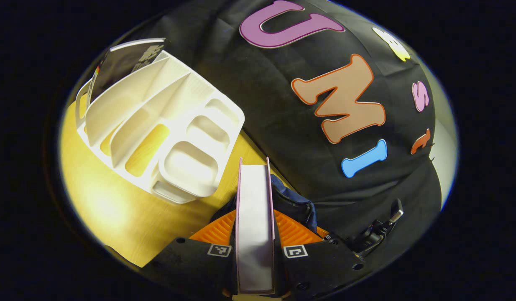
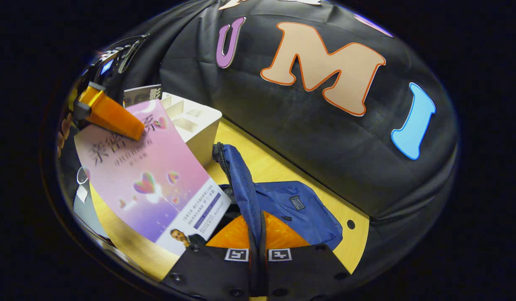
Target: Open the schoolbag, grab two books from the bookshelf and put them into the schoolbag.
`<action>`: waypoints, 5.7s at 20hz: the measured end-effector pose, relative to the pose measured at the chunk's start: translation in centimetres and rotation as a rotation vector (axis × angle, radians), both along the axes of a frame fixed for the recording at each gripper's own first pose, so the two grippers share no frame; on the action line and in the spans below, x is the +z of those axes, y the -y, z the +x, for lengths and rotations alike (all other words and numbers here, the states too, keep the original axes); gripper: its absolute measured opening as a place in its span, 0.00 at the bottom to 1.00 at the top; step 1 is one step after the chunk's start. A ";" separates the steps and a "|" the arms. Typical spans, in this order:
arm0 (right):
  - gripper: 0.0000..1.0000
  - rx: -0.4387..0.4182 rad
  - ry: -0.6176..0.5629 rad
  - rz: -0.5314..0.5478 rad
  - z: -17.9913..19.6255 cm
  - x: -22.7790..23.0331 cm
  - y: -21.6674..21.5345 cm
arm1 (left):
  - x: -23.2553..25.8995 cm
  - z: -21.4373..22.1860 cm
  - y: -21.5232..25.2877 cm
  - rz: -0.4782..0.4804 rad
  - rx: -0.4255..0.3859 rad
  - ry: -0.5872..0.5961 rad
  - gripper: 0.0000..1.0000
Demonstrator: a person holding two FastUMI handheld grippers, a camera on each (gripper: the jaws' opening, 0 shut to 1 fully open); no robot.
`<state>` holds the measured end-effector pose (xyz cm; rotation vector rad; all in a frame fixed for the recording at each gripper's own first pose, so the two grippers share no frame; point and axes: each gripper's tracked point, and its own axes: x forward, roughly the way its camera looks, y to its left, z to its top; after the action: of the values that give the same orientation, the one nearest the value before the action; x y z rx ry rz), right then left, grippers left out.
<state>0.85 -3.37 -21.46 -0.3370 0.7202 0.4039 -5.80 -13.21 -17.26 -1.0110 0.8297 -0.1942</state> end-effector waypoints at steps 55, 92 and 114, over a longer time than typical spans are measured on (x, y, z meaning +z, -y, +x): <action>0.03 -0.151 -0.064 0.349 0.7 4.9 -1.7 | 3.2 2.9 1.6 0.236 0.091 0.316 0.94; 0.03 -0.358 -0.092 0.262 -0.1 3.1 -2.6 | 0.0 10.9 -32.7 0.774 0.002 0.095 0.94; 0.03 -0.371 -0.113 0.248 -0.9 2.1 -3.2 | -8.9 9.6 -32.4 0.834 -0.203 -0.156 0.42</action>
<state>-0.08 -0.14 -19.40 0.0566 0.8141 0.1565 3.81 19.18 -26.13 -0.1580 1.0291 0.0665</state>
